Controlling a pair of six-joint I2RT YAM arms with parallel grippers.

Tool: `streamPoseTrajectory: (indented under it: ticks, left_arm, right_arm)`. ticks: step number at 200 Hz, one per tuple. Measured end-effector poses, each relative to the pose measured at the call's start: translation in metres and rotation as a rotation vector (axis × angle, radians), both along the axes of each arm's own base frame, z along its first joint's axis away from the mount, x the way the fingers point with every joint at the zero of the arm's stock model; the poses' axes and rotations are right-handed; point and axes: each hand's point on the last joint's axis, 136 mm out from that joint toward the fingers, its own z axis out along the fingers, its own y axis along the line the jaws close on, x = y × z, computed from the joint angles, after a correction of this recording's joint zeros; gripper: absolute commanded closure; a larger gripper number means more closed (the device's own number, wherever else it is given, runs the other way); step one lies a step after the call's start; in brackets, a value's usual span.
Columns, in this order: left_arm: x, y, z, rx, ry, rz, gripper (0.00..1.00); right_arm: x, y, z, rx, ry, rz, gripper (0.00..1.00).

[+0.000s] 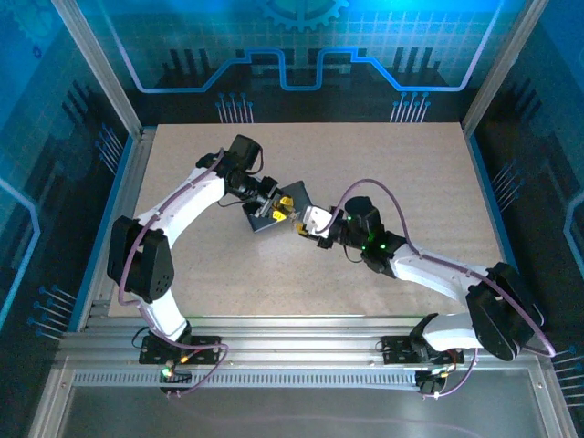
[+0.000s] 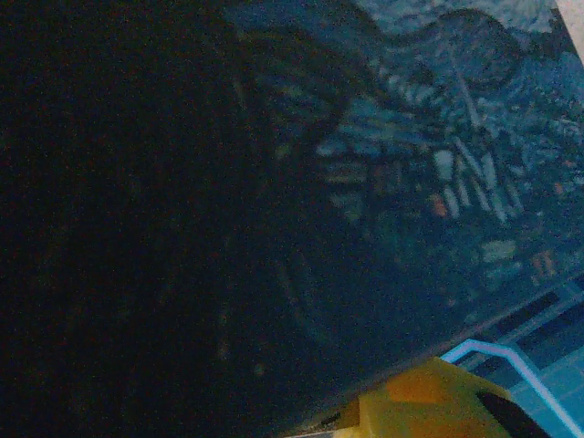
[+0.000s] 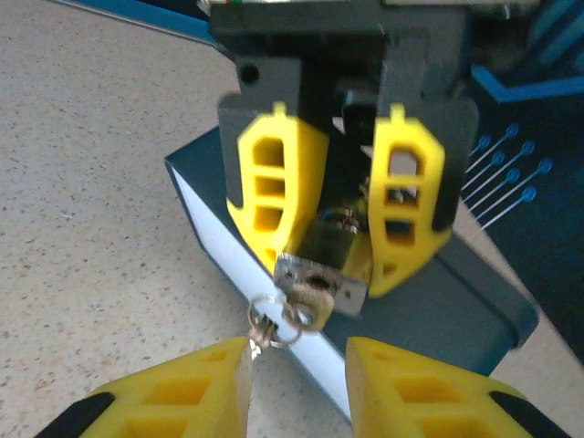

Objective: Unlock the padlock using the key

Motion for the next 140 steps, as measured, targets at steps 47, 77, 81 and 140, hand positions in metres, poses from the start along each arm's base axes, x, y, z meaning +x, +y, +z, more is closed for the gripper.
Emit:
streamPoseTrajectory:
  ticks: [47,77,81,140]
  left_arm:
    - [-0.0017,0.0006,-0.0021,0.005,0.013,0.000,1.00]
    - [-0.0015,0.0008,-0.0020,0.005,0.013,0.001,1.00]
    - [-0.0015,0.0008,-0.0020,0.005,0.013,0.001,1.00]
    - [-0.0013,0.0008,-0.0020,0.004,0.013,0.001,1.00]
  right_arm:
    - [0.0050,0.0012,0.0062,-0.030,-0.089,-0.013,0.71]
    - [0.0046,0.0035,0.0002,-0.054,-0.096,-0.006,0.71]
    - [0.0046,0.0036,-0.0002,-0.056,-0.097,-0.005,0.71]
    - [0.0024,0.0067,-0.0022,-0.058,-0.094,0.005,0.72]
